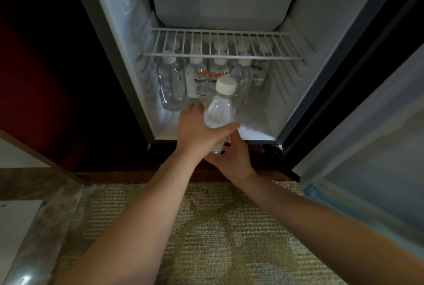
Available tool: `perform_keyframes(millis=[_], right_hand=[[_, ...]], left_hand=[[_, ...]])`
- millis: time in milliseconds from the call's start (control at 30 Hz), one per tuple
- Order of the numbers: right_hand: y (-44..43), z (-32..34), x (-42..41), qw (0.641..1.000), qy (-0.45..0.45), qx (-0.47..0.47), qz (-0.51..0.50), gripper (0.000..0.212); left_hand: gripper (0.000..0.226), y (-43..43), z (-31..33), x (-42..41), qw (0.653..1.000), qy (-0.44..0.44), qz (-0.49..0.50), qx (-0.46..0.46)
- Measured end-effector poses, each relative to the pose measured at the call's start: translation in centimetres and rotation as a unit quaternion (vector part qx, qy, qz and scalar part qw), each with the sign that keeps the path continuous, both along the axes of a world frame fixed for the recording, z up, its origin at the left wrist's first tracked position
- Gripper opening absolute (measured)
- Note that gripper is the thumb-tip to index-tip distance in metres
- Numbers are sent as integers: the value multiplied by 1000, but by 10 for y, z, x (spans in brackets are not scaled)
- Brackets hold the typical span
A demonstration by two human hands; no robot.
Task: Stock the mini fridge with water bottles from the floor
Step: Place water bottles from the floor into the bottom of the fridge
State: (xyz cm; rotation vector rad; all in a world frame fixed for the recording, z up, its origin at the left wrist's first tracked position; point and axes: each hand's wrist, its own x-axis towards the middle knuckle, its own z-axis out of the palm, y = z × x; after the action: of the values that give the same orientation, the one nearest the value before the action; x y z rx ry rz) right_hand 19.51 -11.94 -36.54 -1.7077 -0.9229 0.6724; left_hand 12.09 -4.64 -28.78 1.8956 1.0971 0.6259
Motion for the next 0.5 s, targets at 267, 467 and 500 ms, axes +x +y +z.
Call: perform_keyframes(millis=[267, 467, 500], right_hand=[[-2, -12, 54, 986, -10, -34, -162, 70], [15, -10, 98, 948, -60, -131, -284, 72], [19, -10, 102, 941, -63, -151, -297, 73]], left_hand=[[81, -1, -25, -3, 983, 106, -103, -108], [73, 18, -52, -16, 958, 238, -123, -101], [74, 20, -55, -15, 955, 248, -127, -98]])
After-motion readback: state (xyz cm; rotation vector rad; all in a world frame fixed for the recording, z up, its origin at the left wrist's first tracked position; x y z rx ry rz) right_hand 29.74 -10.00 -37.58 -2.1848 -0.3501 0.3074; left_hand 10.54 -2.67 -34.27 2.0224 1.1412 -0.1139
